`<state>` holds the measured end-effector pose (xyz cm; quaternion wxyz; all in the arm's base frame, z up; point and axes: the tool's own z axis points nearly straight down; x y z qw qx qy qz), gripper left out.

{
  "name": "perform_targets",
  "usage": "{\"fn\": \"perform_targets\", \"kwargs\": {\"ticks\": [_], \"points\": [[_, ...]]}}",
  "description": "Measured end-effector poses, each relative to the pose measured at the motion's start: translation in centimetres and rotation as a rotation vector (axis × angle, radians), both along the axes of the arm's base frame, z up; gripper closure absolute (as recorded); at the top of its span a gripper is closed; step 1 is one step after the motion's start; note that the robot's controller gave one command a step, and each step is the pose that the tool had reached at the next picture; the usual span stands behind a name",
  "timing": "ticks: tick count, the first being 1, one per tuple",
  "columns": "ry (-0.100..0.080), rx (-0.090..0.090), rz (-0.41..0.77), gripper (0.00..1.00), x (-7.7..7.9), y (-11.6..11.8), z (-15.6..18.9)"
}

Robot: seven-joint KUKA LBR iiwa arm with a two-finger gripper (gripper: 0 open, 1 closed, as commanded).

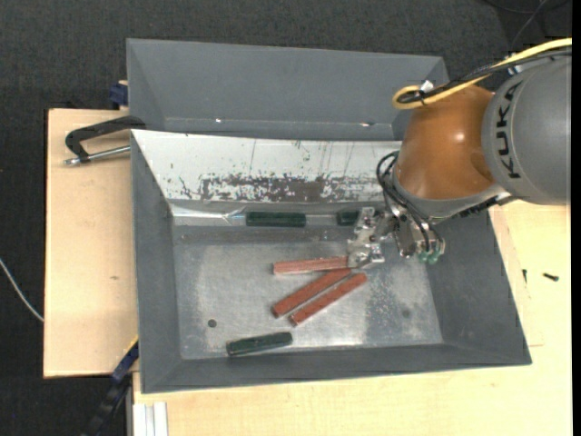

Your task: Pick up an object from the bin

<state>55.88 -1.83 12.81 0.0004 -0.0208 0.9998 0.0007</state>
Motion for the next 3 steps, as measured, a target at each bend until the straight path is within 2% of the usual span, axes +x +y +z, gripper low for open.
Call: {"fn": "perform_targets", "kwargs": {"ticks": [1, 2, 3], "points": [[-0.005, 0.001, 0.148, 0.00, 2.15, 6.35, -0.71], [-0.006, 0.000, 0.147, 1.00, 2.18, 6.28, -0.67], [-0.006, 0.000, 0.147, 0.00, 2.18, 6.28, -0.67]]}}
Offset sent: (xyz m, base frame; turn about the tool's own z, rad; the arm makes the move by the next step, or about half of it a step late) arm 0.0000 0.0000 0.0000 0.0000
